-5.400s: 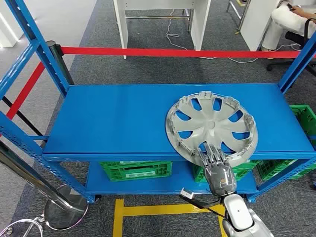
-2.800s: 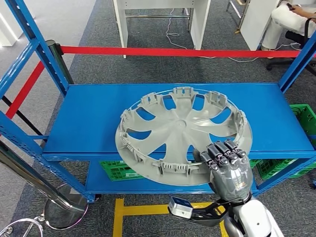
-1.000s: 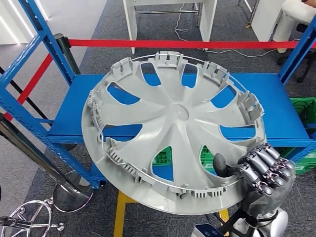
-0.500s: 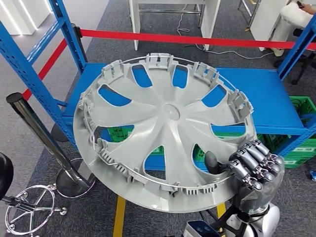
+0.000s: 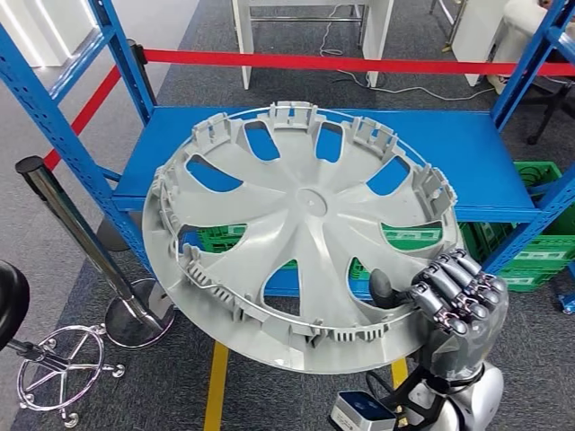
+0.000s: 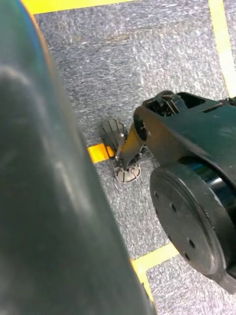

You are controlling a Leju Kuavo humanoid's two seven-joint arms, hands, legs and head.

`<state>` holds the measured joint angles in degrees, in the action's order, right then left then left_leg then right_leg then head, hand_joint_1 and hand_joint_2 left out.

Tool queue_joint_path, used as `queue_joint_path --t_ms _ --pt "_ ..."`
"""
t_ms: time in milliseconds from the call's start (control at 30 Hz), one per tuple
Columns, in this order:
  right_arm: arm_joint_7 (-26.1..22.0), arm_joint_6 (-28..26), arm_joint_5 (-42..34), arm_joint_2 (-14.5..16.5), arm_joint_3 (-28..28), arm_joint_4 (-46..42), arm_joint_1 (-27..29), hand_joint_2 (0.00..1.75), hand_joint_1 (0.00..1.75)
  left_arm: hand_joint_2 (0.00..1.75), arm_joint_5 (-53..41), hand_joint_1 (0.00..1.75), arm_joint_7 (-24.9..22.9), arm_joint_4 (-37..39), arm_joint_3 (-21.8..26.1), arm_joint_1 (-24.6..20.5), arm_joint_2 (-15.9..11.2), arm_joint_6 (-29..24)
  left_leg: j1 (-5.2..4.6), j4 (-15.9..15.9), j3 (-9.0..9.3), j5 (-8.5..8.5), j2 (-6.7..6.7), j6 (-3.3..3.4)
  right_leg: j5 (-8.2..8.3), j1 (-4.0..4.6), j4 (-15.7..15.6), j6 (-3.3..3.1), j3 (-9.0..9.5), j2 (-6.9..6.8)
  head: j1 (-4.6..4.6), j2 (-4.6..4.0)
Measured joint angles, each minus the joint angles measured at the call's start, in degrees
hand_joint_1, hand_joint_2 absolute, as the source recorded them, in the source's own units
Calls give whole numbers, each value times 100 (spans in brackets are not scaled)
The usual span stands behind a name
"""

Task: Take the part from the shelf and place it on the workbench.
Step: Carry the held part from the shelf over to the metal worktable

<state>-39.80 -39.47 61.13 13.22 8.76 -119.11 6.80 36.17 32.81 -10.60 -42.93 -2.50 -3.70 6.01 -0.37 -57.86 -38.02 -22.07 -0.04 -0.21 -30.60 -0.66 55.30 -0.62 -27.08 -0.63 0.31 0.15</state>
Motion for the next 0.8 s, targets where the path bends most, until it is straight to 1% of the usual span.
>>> queue_joint_path --t_ms 33,67,100,167,200,233,267,300,333,367,400,433,467,500,533,567,600,633,667,700,733,767,800 --pt "0 0 0 0 0 1 0 175 175 0 -1 0 0 0 0 1 -1 0 0 -9 -3 -15 0 -2 3 0 0 -3 -3 0 0 0" --pt "0 0 1 2 -1 3 1 175 175 0 -1 0 0 1 0 2 -8 0 13 -319 -77 -277 0 -29 52 0 3 -11 -54 -4 -6 -1" --pt "0 0 -1 3 -5 15 4 175 175 0 -3 0 1 1 0 4 -23 2 39 -672 -71 -500 0 -66 153 -1 23 -7 -172 -12 -13 -1" --pt "0 -1 -31 7 -17 39 10 175 175 0 -51 0 37 3 -3 7 -66 55 77 -604 419 -835 -13 -82 425 -2 114 78 -508 -35 -20 -2" --pt "0 -1 -54 7 -22 50 15 175 175 0 -77 0 56 4 -5 8 -82 86 78 -268 722 -744 -19 -53 530 -7 153 143 -631 -42 -22 -1" --pt "0 -2 -81 7 -25 51 22 175 175 0 -106 0 74 5 -7 12 -90 115 63 112 940 -683 -25 -2 593 -12 171 207 -687 -46 -21 -1" --pt "1 -2 -98 7 -25 52 31 175 175 0 -119 0 71 6 -9 19 -86 124 62 126 904 -643 -18 45 611 -22 170 248 -705 -43 -23 -2" --pt "7 -2 -109 7 -26 53 42 175 175 0 -129 0 57 7 -10 20 -76 123 63 138 859 -596 -9 97 559 -32 207 278 -745 -32 -21 -2" --pt "14 -2 -115 7 -26 54 55 175 175 0 -142 0 32 7 -11 21 -63 120 67 154 803 -537 2 152 409 -37 331 300 -817 -14 -15 -2" --pt "19 -2 -117 7 -26 54 77 175 175 0 -151 0 5 8 -13 21 -48 113 71 167 732 -470 12 199 170 -41 567 311 -921 6 -10 -2" --pt "21 -2 -121 7 -26 54 109 175 175 0 -157 0 -25 8 -13 24 -32 99 61 164 649 -407 16 229 -118 -40 912 316 -1041 26 -6 -2" --pt "17 -2 -126 7 -26 54 150 175 175 0 -166 0 -57 9 -14 32 -20 77 49 160 558 -340 18 247 -369 -40 1301 320 -1150 37 -3 -2" --pt "11 -2 -128 7 -26 54 195 175 175 0 -172 0 -83 9 -16 43 -2 53 35 155 463 -271 18 252 -511 -39 1622 320 -1203 42 -3 -2" --pt "8 -2 -127 7 -26 54 232 175 175 0 -180 0 -106 10 -19 53 16 33 20 149 367 -200 18 253 -527 -38 1796 315 -1180 44 -4 -2" --pt "7 -2 -121 7 -26 54 261 175 175 0 -186 0 -123 10 -24 62 36 17 8 143 276 -133 18 249 -426 -35 1770 303 -1056 43 -4 -2" --pt "7 -2 -119 7 -26 54 280 175 175 0 -189 0 -133 11 -30 67 56 8 -1 138 191 -66 17 240 -262 -28 1527 282 -819 43 -5 -2" --pt "7 -2 -120 7 -26 54 289 175 175 0 -190 0 -148 11 -35 67 72 3 -7 129 122 -3 16 226 -140 -18 1140 255 -511 43 -5 -2" --pt "6 -2 -125 7 -26 53 290 175 175 0 -190 0 -168 11 -39 65 88 -8 -18 118 60 59 15 204 -103 -5 674 230 -173 44 -2 -2" --pt "5 -2 -129 7 -26 53 291 175 175 0 -188 0 -190 11 -42 62 100 -28 -26 114 17 127 15 179 -115 10 302 208 74 45 -2 -1" --pt "4 -2 -130 7 -26 52 296 175 175 0 -184 0 -207 11 -43 59 109 -51 -30 117 -8 191 16 154 -163 24 64 192 199 47 4 -1" --pt "3 -3 -130 7 -26 53 306 175 175 0 -177 0 -215 11 -43 58 115 -75 -31 129 -27 254 17 125 -183 37 -40 176 224 49 11 -1" --pt "3 -3 -130 8 -27 54 316 175 175 0 -168 0 -218 11 -43 61 114 -92 -25 146 -36 306 14 96 -148 36 -33 147 162 45 14 -1" --pt "2 -3 -135 8 -28 54 319 175 175 0 -158 0 -217 12 -43 63 113 -99 -15 134 -55 284 8 60 -102 30 -35 105 108 34 16 -1"
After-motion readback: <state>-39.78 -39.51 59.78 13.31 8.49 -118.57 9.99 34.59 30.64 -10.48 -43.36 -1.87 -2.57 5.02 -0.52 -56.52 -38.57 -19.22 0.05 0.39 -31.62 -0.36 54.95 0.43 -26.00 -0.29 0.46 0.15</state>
